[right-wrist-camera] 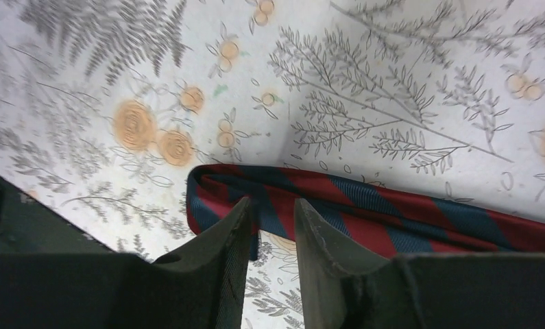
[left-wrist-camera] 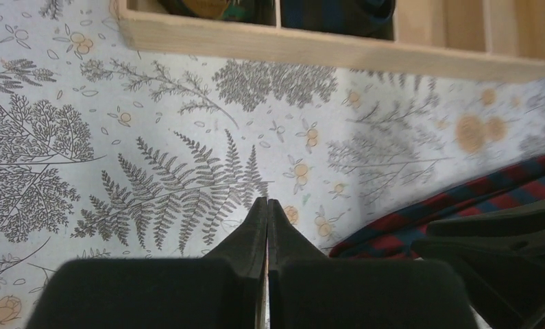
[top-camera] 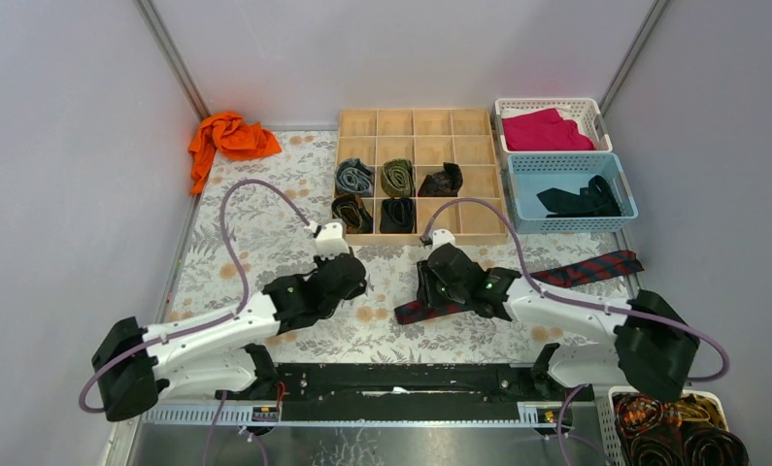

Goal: Roll the ties
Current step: Roll the tie at the center of the board.

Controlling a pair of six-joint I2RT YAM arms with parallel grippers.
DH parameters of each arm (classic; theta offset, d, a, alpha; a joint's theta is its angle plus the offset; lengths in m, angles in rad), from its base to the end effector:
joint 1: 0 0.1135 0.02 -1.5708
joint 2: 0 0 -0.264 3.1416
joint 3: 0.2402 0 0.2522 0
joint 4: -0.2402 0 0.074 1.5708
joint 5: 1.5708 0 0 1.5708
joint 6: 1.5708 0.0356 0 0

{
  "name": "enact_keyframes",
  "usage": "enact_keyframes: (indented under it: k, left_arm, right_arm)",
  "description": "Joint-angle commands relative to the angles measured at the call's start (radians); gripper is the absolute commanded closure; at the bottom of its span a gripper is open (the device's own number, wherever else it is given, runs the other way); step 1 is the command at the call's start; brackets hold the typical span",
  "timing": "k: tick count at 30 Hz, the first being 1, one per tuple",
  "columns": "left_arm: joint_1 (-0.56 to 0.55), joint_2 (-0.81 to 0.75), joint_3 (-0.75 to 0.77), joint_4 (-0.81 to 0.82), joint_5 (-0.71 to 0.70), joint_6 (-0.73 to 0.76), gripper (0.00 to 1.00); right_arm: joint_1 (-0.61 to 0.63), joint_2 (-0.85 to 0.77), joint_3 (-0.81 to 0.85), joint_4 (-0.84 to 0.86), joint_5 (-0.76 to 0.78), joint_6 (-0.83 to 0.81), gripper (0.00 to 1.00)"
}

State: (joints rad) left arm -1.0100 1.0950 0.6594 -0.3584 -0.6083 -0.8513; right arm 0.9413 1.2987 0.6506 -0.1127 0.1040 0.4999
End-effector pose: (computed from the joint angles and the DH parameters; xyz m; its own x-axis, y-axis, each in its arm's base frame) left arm 0.1336 -0.1745 0.2256 -0.6124 -0.1854 -0.7685 0.0323 0.9654 -0.2587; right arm 0.1559 0.2078 0.1923 -0.7204 -0.1793 -0.6700 -0.4721 0.8344 0.2844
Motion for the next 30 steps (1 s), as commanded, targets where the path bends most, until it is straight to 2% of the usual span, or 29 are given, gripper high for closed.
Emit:
enact_keyframes:
  k: [1,5,8,12,15,17,20,24,30]
  left_arm:
    - [0.03,-0.1,-0.006,-0.02,-0.029,-0.029,1.0]
    - [0.037,-0.226,0.003,-0.119,-0.059,-0.05,1.0]
    - [0.038,-0.326,0.008,-0.182,-0.083,-0.074,1.0]
    - [0.037,-0.419,0.004,-0.237,-0.1,-0.082,1.0]
    - [0.037,-0.411,0.004,-0.269,-0.107,-0.105,1.0]
    - [0.038,-0.399,0.01,-0.289,-0.115,-0.129,1.0]
    - [0.037,-0.417,0.018,-0.309,-0.124,-0.149,1.0]
    - [0.038,-0.49,0.046,-0.381,-0.158,-0.165,1.0]
    - [0.037,-0.557,0.099,-0.485,-0.208,-0.174,1.0]
  right_arm:
    - [0.012,-0.081,0.073,-0.094,0.081,-0.015,0.63]
    - [0.146,-0.087,0.128,-0.186,0.258,0.019,0.61]
    - [0.271,-0.034,0.198,-0.282,0.428,0.045,0.61]
    - [0.379,0.082,0.292,-0.358,0.557,0.071,0.61]
    - [0.429,0.169,0.348,-0.389,0.581,0.082,0.58]
    - [0.468,0.255,0.395,-0.413,0.599,0.1,0.51]
    - [0.51,0.355,0.476,-0.45,0.602,0.131,0.47]
    - [0.541,0.447,0.567,-0.492,0.599,0.193,0.47]
    - [0.547,0.51,0.619,-0.49,0.554,0.233,0.48]
